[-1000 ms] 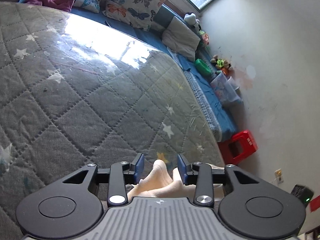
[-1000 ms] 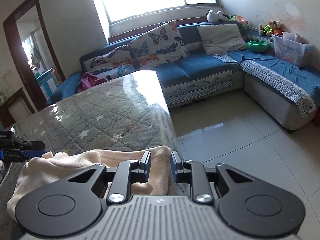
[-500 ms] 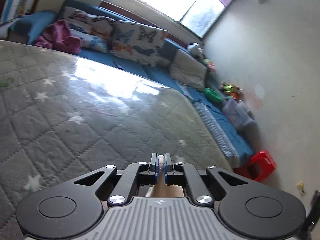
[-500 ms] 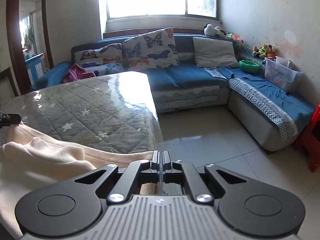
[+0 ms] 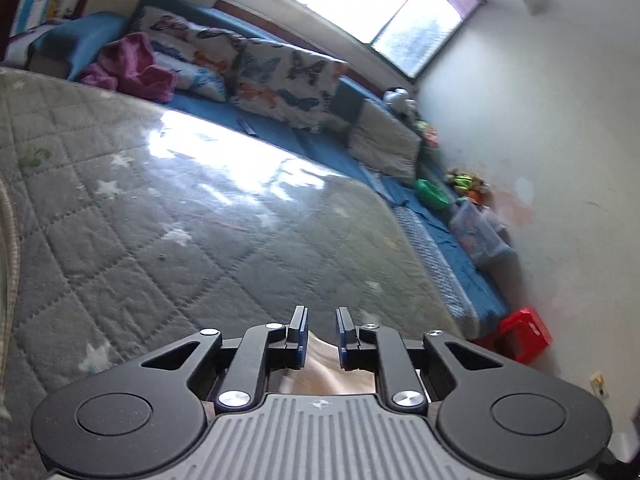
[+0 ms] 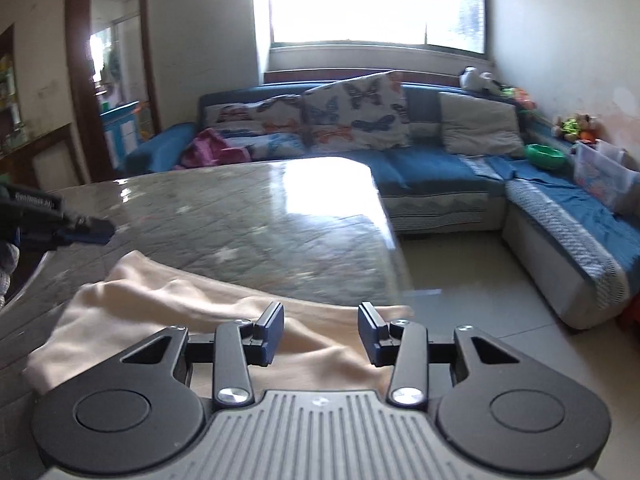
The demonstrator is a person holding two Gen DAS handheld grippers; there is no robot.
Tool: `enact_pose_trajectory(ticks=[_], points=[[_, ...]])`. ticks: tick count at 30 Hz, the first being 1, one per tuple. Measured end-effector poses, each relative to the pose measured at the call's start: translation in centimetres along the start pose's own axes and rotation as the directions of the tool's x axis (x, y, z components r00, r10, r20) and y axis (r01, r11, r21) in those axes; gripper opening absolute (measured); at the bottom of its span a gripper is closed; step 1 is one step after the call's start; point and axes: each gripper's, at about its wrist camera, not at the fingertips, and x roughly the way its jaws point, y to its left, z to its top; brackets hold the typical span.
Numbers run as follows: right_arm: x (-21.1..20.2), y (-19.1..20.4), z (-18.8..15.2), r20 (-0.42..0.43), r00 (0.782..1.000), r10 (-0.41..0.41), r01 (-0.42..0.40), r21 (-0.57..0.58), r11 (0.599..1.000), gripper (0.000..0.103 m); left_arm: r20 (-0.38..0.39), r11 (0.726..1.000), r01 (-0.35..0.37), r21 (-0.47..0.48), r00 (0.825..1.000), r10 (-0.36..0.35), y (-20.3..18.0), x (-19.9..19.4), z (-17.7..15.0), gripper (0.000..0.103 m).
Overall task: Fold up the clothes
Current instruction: 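Lower the sweatshirt onto the table and open both grippers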
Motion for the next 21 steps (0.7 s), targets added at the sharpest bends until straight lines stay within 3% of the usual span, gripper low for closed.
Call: enact_pose_trajectory(ticks=[6,9,11,21], points=[[1.9,1.8,0.0,-0.036,0.999,0.005,-0.006,-0.026,1.000,0.044,-0.087,0.991,0.113,0.069,0.991,-0.107,-3.3,0.9,-1.6,0.015],[3.1,2.4,-0.2,-0.058,0.998,-0.013,0.010,-0.042,0.999,0.045,-0.131,0.988,0.131,0.083,0.984,-0.119,-4.6,2.3,-2.2,0.015],[3.7,2.6,-0.4,-0.070,0.997,-0.032,0.028,-0.058,0.998,0.053,-0.154,0.987,0.128,0.098,0.982,-0.112,-5.4,3.3,-2.8,0.015],[1.8,2.2,-0.1,-0.038,0.999,-0.026,0.024,-0.035,0.999,0.059,-0.191,0.989,0.092,0.112,0.979,-0.070,-5.3,5.4,-4.2,0.014]])
